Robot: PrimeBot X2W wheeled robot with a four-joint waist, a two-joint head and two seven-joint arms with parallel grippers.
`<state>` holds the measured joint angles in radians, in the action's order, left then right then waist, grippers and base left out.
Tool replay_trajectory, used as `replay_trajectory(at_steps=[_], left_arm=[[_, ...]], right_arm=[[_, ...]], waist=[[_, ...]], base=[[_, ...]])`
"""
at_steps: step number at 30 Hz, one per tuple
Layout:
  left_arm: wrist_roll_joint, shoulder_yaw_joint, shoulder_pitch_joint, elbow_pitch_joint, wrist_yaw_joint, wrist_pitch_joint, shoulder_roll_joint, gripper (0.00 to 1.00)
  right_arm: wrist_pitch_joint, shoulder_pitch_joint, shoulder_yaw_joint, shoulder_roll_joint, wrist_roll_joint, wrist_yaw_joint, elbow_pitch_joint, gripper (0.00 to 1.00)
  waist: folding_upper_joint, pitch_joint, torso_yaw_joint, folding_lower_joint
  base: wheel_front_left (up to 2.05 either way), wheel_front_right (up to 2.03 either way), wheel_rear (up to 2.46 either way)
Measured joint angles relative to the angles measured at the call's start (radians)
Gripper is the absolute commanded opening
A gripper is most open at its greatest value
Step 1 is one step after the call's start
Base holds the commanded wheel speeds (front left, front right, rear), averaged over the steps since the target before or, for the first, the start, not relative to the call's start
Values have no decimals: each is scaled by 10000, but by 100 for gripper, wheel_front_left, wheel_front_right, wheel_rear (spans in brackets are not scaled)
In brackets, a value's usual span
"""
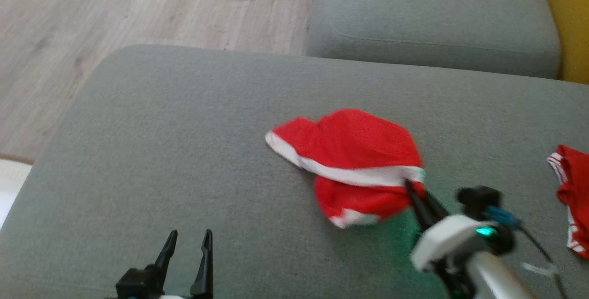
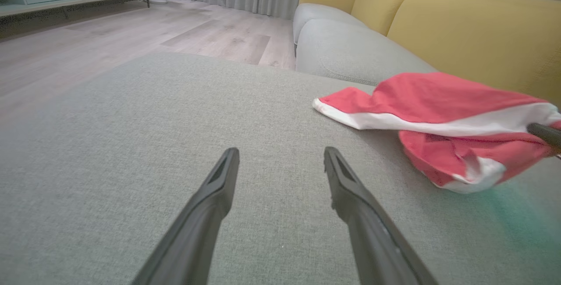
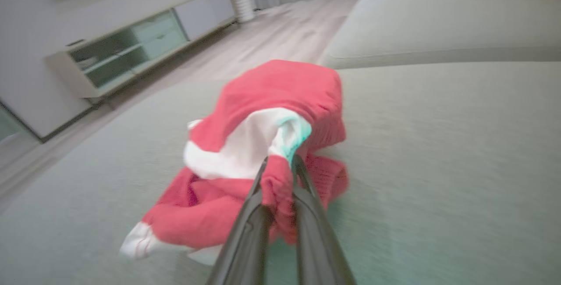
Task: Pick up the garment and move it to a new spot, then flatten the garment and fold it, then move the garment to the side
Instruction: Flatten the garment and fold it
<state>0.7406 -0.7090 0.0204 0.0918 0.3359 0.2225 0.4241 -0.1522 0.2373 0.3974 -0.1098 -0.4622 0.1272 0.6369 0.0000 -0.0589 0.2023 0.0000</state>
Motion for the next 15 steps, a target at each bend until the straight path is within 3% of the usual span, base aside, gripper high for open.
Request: replay_trajectory(at_steps=[4, 10, 11, 12, 13, 15], left_arm=[[0, -15, 3, -17, 0, 0, -2, 100], [0, -36, -4, 12, -29, 0, -12, 100], [0, -36, -8, 19, -31, 0, -12, 100], [0, -38, -10, 31, -52, 0, -15, 100], [0, -40, -14, 48, -71, 0, -15, 100], [0, -40, -27, 88, -71, 0, -17, 100]], right_arm=[[639, -981, -1544, -401, 679, 0, -786, 0], [1097, -1662, -3112, -347, 2207, 0, -1068, 4], [1093, -1655, -3260, -336, 2523, 0, -1060, 31], [1064, -1652, -3461, -278, 2754, 0, -1053, 82], [989, -1652, -3632, -201, 2922, 0, -1035, 100], [859, -1652, -3871, -8, 3149, 0, -1028, 100]], waist=[[0, -14, -219, -1], [0, 210, -187, 0], [0, 243, -165, 0], [0, 270, -142, 0], [0, 289, -124, 0], [0, 297, -115, 0]], base=[[0, 0, 0], [0, 0, 0], [0, 0, 0], [0, 0, 0], [0, 0, 0], [0, 0, 0]])
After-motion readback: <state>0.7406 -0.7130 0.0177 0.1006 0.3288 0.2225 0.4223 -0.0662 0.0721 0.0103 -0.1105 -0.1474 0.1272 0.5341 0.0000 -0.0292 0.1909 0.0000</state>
